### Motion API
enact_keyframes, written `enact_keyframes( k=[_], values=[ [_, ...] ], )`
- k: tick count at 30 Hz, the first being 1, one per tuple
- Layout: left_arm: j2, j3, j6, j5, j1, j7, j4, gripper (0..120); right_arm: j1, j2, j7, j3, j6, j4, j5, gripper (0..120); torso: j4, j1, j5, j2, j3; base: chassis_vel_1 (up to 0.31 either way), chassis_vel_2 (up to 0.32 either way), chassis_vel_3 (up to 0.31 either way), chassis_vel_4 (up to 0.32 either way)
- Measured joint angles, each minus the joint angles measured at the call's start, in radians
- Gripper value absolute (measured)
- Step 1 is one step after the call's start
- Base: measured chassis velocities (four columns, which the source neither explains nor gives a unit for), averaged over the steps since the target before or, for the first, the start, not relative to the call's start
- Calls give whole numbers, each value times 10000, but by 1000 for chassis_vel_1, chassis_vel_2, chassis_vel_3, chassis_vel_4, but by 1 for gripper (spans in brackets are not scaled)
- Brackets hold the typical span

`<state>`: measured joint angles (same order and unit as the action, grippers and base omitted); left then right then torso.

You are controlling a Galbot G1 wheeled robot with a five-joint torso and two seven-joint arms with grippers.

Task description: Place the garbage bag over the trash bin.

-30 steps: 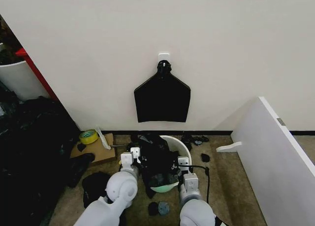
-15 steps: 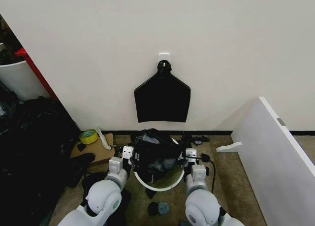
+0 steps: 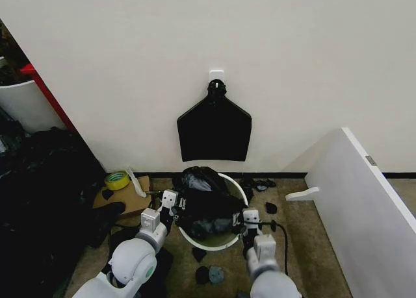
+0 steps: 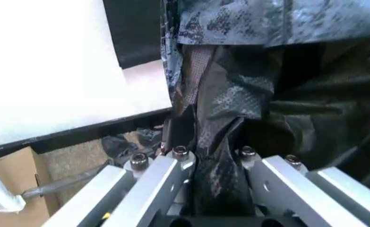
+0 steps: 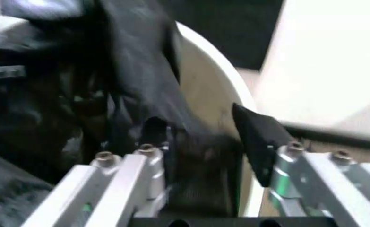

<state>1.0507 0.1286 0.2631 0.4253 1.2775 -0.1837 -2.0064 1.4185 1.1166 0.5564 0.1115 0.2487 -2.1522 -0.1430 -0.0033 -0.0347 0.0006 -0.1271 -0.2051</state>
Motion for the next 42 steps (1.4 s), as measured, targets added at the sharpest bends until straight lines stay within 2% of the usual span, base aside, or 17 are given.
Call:
enact_keyframes(
  k=[5, 7, 11, 13, 14, 15, 21, 23, 30, 31, 36, 42],
  values=[
    [74, -24, 19, -131, 122, -52, -18, 4, -17, -83, -724, -46, -691, 358, 1546, 57, 2, 0, 2, 0, -1, 0, 0, 0, 0],
    [95, -43, 28, -150, 136, -61, -20, 4, -38, -77, -787, -45, -727, 412, 1702, 61, 2, 0, 2, 0, -1, 0, 0, 0, 0],
    [132, -93, 57, -203, 192, -101, -44, 4, -152, -47, -829, -81, -637, 625, 2088, 79, 1, 0, 1, 0, -1, 0, 0, 0, 0],
    [130, -96, 70, -214, 220, -135, -59, 4, -168, -48, -823, -113, -570, 674, 2247, 82, 1, 0, 1, 0, -1, 0, 0, 0, 0],
    [124, -96, 79, -216, 235, -163, -70, 4, -169, -50, -823, -146, -568, 706, 2373, 77, 1, 0, 2, 0, -1, 0, 0, 0, 0],
    [124, -96, 79, -216, 235, -163, -70, 4, -169, -50, -823, -146, -568, 706, 2373, 77, 1, 0, 2, 0, -1, 0, 0, 0, 0],
    [133, -66, 253, -218, 336, -421, -137, 4, -130, -72, -1140, -314, -981, 857, 3090, 52, 1, 0, 1, 0, -1, 0, 0, 0, 0],
    [135, -61, 264, -218, 352, -432, -154, 4, -136, -77, -1212, -330, -1048, 871, 3114, 49, 1, 0, 1, 0, -1, 0, 0, 0, 0],
    [97, -66, 244, -526, 554, -377, -203, 4, -340, -178, -1899, -523, -2045, 1088, 3018, 19, 1, 0, 1, 0, -1, 0, 0, 0, 0],
    [97, -66, 244, -526, 554, -377, -203, 4, -340, -178, -1899, -523, -2045, 1088, 3018, 19, 1, 0, 1, 0, -1, 0, 0, 0, 0],
    [37, -50, -241, -1149, 622, 92, -134, 4, -560, -285, -2488, -742, -2528, 1292, 2590, 0, 1, 0, 1, 0, -1, 0, 0, 0, 0],
    [-123, 82, -1049, -1915, 665, 969, 83, 4, -898, -433, -2919, -1109, -2398, 1370, 1421, 0, 0, 0, 2, 0, -1, 0, 0, 0, 0]
  ],
)
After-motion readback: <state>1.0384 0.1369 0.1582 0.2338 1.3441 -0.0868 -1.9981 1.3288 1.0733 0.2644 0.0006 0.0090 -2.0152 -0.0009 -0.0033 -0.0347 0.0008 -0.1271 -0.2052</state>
